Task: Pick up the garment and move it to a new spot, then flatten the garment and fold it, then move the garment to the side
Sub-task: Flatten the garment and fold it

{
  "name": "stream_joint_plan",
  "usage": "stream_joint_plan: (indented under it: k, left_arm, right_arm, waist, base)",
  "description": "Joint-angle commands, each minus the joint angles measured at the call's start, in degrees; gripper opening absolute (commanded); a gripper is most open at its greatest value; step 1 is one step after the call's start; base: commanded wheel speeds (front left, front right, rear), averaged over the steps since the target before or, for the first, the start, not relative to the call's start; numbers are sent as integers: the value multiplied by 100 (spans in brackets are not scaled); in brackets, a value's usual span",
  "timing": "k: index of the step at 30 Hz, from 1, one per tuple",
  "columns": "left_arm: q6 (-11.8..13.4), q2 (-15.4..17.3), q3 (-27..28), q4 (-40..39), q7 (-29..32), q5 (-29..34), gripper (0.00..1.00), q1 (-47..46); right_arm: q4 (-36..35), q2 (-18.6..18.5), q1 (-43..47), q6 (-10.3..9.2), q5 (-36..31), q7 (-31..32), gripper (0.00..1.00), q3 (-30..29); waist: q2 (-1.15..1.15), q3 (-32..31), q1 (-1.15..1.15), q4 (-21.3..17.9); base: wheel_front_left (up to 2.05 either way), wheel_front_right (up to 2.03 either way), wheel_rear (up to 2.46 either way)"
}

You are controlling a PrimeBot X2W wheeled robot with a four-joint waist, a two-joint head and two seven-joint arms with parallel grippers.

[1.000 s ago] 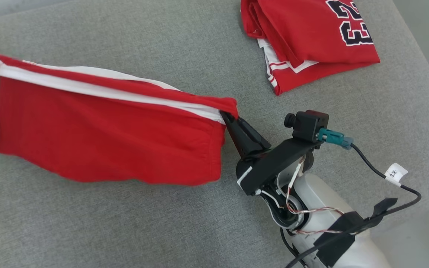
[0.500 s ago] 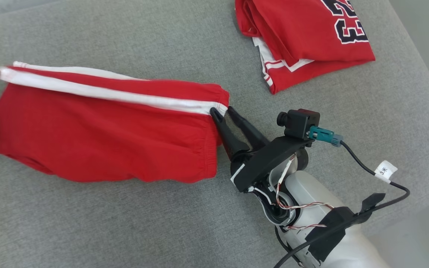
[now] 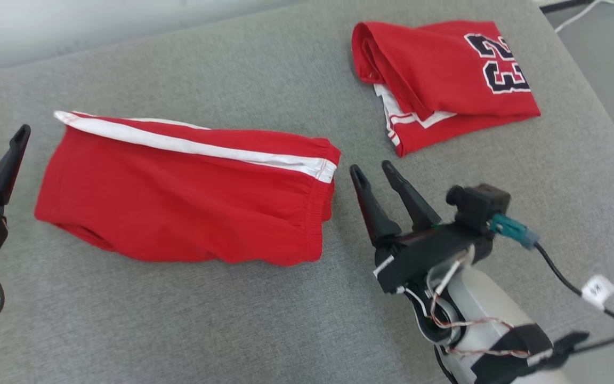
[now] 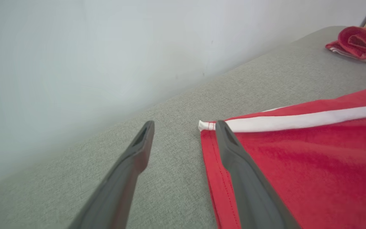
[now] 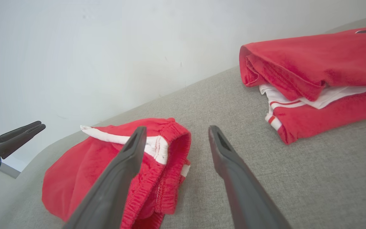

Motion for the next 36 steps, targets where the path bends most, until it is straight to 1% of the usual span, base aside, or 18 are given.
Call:
stream_joint_plan:
  k: [1, 5, 6, 9, 10, 11, 12, 16, 18, 23, 28, 36]
  left_arm:
    - [4, 40, 171, -59, -37, -39, 100, 166]
    - [49, 31, 702, -299, -39, 133, 100, 577]
    - [49, 31, 702, -299, -39, 133, 100, 577]
    - [43, 48, 1069, -442, -40, 285, 100, 855]
    - [52, 49, 1218, -494, -40, 333, 100, 933]
    - [91, 28, 1517, -616, -41, 430, 100, 1137]
    - [97, 4, 1653, -680, -40, 488, 100, 1256]
    - [63, -63, 1999, -818, -41, 625, 100, 1702]
    - [43, -74, 2002, -799, -42, 570, 100, 1859]
    - [15, 2, 1904, -769, -41, 508, 100, 1966]
    - [5, -8, 1639, -773, 52, 396, 100, 1967]
    - [5, 132, 1226, -650, 398, -53, 100, 1957]
  right_arm:
    - [-107, -9, 153, -4, -135, -75, 100, -84]
    - [-389, 26, 484, -4, -462, -228, 100, -402]
    - [-389, 26, 484, -4, -462, -228, 100, -402]
    - [-572, 96, 711, -4, -679, -287, 100, -646]
    - [-638, 111, 790, -4, -786, -313, 100, -722]
    - [-775, 140, 966, -4, -1015, -334, 100, -893]
    - [-846, 159, 1058, -4, -1167, -351, 100, -993]
    - [-1186, 290, 1462, -4, -1703, -374, 100, -1271]
    - [-1309, 350, 1645, -4, -1852, -374, 100, -1330]
    - [-1459, 452, 1815, -4, -1964, -376, 100, -1336]
    - [-1500, 483, 1824, -4, -2000, -377, 100, -1284]
    - [-1567, 500, 1739, -4, -1871, -377, 100, -1172]
  waist:
    - [0, -133, 1, 96]
    - [0, -217, 1, 171]
    - [0, -217, 1, 171]
    - [0, -259, 1, 212]
    - [0, -268, 1, 220]
    - [0, -294, 1, 240]
    - [0, -308, 1, 249]
    - [0, -366, 1, 273]
    - [0, -382, 1, 265]
    - [0, -331, 1, 195]
    - [0, -243, 1, 99]
    - [0, -54, 1, -104]
  base:
    - [0, 0, 0]
    - [0, 0, 0]
    - [0, 0, 0]
    - [0, 0, 0]
    - [0, 0, 0]
    - [0, 0, 0]
    - [0, 0, 0]
    - [0, 0, 0]
    - [0, 0, 0]
    - [0, 0, 0]
    - [0, 0, 0]
    - [0, 0, 0]
